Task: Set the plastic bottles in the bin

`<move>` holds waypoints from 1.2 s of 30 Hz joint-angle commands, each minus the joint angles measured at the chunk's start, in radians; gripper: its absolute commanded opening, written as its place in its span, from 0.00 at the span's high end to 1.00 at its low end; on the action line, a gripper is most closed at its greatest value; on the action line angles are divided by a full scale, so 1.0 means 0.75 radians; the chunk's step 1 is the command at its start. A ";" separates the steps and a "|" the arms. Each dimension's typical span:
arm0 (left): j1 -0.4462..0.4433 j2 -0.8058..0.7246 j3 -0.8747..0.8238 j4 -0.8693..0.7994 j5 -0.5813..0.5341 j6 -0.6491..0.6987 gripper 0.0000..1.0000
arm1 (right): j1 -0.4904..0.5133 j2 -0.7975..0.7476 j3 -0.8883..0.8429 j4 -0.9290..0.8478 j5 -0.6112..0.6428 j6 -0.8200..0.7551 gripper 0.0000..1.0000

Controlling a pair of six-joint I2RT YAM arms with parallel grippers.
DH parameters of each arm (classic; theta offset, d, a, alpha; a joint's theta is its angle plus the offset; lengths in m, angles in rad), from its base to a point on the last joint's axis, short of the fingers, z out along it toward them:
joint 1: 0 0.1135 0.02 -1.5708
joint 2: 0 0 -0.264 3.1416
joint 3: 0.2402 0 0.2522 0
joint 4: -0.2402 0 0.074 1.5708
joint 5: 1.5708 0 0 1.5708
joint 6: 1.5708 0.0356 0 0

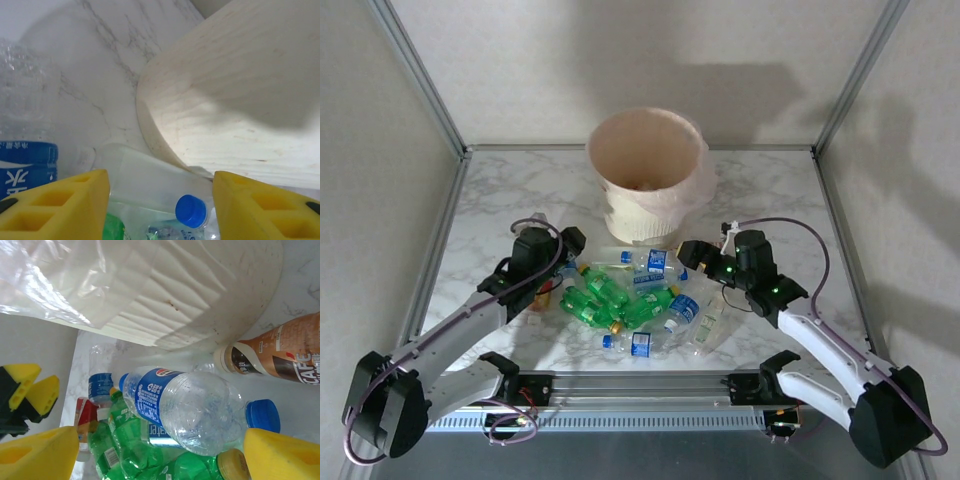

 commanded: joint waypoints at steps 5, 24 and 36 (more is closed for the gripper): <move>-0.040 0.077 -0.048 0.116 0.068 -0.050 0.48 | 0.004 0.118 -0.061 0.195 -0.034 0.034 0.14; -0.142 0.242 -0.038 0.231 0.104 -0.065 0.50 | 0.002 0.380 -0.106 0.397 -0.073 0.028 0.12; -0.160 0.289 -0.011 0.239 0.110 -0.061 0.51 | -0.002 0.506 -0.081 0.469 -0.131 0.016 0.15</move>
